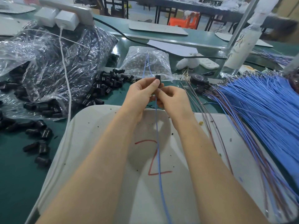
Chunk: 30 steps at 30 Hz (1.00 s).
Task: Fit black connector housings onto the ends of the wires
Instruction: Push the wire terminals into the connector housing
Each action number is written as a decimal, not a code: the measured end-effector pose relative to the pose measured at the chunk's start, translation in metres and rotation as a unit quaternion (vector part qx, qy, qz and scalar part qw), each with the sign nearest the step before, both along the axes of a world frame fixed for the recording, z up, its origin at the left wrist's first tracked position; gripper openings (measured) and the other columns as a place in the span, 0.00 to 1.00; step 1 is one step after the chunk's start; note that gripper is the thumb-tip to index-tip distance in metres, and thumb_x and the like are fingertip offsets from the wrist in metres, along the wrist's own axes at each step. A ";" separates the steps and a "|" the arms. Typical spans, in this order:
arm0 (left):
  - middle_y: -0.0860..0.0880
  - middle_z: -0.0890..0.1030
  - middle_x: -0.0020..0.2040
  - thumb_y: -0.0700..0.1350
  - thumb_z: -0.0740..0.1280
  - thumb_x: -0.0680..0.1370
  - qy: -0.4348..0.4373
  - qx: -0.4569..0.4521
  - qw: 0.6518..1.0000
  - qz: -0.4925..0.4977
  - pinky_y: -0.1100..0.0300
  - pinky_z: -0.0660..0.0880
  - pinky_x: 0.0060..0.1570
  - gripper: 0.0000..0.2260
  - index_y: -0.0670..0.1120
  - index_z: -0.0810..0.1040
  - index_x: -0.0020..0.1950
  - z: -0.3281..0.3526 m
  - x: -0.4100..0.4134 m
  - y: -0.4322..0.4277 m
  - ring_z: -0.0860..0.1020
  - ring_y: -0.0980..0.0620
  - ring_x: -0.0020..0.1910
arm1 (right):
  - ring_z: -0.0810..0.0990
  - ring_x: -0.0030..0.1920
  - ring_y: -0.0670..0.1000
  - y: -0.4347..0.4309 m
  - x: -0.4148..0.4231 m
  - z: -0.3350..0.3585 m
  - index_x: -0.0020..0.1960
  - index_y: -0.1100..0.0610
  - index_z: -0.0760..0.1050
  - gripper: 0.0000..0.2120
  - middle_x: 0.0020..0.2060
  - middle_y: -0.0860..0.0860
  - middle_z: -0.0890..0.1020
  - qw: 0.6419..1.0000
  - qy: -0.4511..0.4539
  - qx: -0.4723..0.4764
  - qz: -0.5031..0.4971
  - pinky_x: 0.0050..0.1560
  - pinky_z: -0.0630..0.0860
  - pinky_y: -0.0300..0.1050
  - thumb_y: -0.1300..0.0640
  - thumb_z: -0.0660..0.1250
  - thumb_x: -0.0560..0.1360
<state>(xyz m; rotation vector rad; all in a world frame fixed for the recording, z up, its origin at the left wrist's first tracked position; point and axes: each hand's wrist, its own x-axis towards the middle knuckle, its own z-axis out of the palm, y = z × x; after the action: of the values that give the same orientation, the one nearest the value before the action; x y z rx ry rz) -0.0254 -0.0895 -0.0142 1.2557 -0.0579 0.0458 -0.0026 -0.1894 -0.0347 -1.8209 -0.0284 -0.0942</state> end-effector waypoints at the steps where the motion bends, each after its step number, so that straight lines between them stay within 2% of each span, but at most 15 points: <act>1: 0.60 0.77 0.24 0.39 0.58 0.81 0.001 -0.001 1.000 0.002 0.71 0.73 0.39 0.12 0.49 0.72 0.39 0.000 0.000 0.000 0.75 0.65 0.31 | 0.79 0.38 0.49 0.000 0.000 -0.001 0.38 0.55 0.77 0.09 0.38 0.56 0.83 1.000 -0.005 -0.004 -0.002 0.49 0.78 0.50 0.58 0.67 0.77; 4: 0.60 0.77 0.23 0.39 0.58 0.81 0.003 -0.003 1.000 0.008 0.72 0.73 0.37 0.12 0.49 0.72 0.39 0.000 0.000 0.000 0.75 0.65 0.29 | 0.80 0.39 0.49 0.001 0.002 -0.002 0.39 0.55 0.77 0.08 0.38 0.54 0.83 1.000 -0.016 -0.015 0.006 0.52 0.79 0.53 0.60 0.67 0.76; 7: 0.59 0.77 0.23 0.38 0.58 0.81 0.005 -0.001 1.000 0.011 0.73 0.73 0.35 0.12 0.48 0.72 0.39 0.001 -0.001 0.001 0.76 0.66 0.27 | 0.82 0.44 0.54 0.001 0.003 -0.004 0.42 0.57 0.79 0.04 0.41 0.56 0.84 0.999 -0.020 -0.033 0.007 0.54 0.78 0.56 0.59 0.68 0.76; 13: 0.59 0.76 0.23 0.38 0.58 0.81 0.010 0.009 0.999 0.030 0.71 0.72 0.38 0.12 0.48 0.72 0.38 0.003 -0.001 0.000 0.74 0.63 0.31 | 0.80 0.40 0.50 0.002 0.004 -0.006 0.40 0.56 0.79 0.06 0.34 0.50 0.82 0.998 -0.031 -0.049 0.018 0.54 0.78 0.56 0.60 0.67 0.75; 16: 0.60 0.76 0.23 0.37 0.59 0.80 0.009 0.015 0.999 0.038 0.71 0.71 0.39 0.12 0.48 0.72 0.38 0.004 -0.001 0.000 0.73 0.61 0.33 | 0.78 0.37 0.48 0.002 0.005 -0.008 0.42 0.58 0.79 0.05 0.33 0.49 0.81 0.999 -0.028 -0.042 -0.002 0.51 0.78 0.53 0.59 0.67 0.76; 19: 0.61 0.76 0.23 0.37 0.60 0.80 0.004 0.033 0.999 0.037 0.70 0.71 0.41 0.12 0.49 0.71 0.38 0.004 -0.004 -0.002 0.73 0.61 0.35 | 0.75 0.34 0.45 0.002 0.007 -0.009 0.39 0.55 0.76 0.07 0.31 0.46 0.78 0.998 -0.043 -0.036 -0.033 0.43 0.74 0.46 0.57 0.67 0.76; 25: 0.53 0.74 0.35 0.37 0.60 0.80 0.009 0.032 0.999 0.044 0.71 0.70 0.39 0.11 0.49 0.71 0.39 0.005 -0.005 -0.003 0.72 0.60 0.35 | 0.73 0.31 0.43 0.001 0.007 -0.009 0.41 0.56 0.76 0.07 0.29 0.45 0.76 0.998 -0.049 -0.035 -0.033 0.38 0.69 0.40 0.56 0.67 0.76; 30: 0.60 0.76 0.23 0.38 0.60 0.80 0.017 0.026 0.998 0.053 0.75 0.72 0.34 0.10 0.48 0.72 0.40 0.004 -0.003 -0.001 0.75 0.66 0.26 | 0.76 0.36 0.46 0.002 0.006 -0.009 0.43 0.57 0.77 0.05 0.33 0.47 0.78 0.998 -0.045 -0.043 -0.024 0.43 0.74 0.44 0.55 0.68 0.76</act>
<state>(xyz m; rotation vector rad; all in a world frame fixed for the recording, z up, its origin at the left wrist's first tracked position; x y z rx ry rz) -0.0280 -0.0902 -0.0103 1.3106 0.0366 0.1150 0.0035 -0.1878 -0.0439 -1.9022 -0.0526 -0.2111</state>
